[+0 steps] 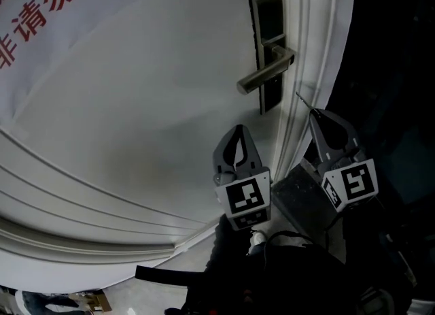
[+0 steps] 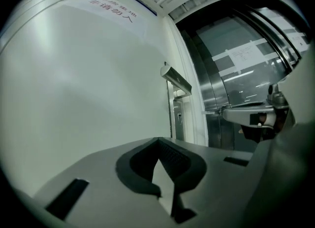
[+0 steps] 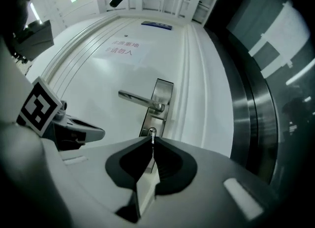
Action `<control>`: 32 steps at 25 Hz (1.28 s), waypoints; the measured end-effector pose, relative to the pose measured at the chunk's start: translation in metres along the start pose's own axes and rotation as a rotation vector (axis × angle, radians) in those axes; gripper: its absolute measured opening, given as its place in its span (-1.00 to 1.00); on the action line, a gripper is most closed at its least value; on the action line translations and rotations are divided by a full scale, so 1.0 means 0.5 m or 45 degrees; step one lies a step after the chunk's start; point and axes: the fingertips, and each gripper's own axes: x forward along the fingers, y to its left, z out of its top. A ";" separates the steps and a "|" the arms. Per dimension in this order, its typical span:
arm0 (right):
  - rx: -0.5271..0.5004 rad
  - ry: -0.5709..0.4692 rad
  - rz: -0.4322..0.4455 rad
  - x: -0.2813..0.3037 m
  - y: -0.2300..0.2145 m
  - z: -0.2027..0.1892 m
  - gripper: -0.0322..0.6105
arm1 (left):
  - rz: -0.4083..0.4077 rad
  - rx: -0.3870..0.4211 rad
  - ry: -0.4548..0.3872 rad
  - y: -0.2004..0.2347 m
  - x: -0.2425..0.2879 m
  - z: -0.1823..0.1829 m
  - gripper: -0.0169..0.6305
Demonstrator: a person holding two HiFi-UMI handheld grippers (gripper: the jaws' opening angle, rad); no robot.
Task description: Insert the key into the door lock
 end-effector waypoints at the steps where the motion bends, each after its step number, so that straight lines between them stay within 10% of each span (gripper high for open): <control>1: -0.060 0.005 0.010 0.014 0.003 0.002 -0.86 | 0.003 -0.006 0.002 0.004 0.002 -0.005 -0.94; 19: -1.256 0.090 0.169 0.118 0.022 0.002 -0.86 | 0.000 -0.125 0.080 0.001 0.047 -0.028 -0.94; 32: -1.471 0.058 0.189 0.138 0.016 -0.023 -0.86 | -0.030 -0.139 0.099 -0.023 0.084 -0.037 -0.94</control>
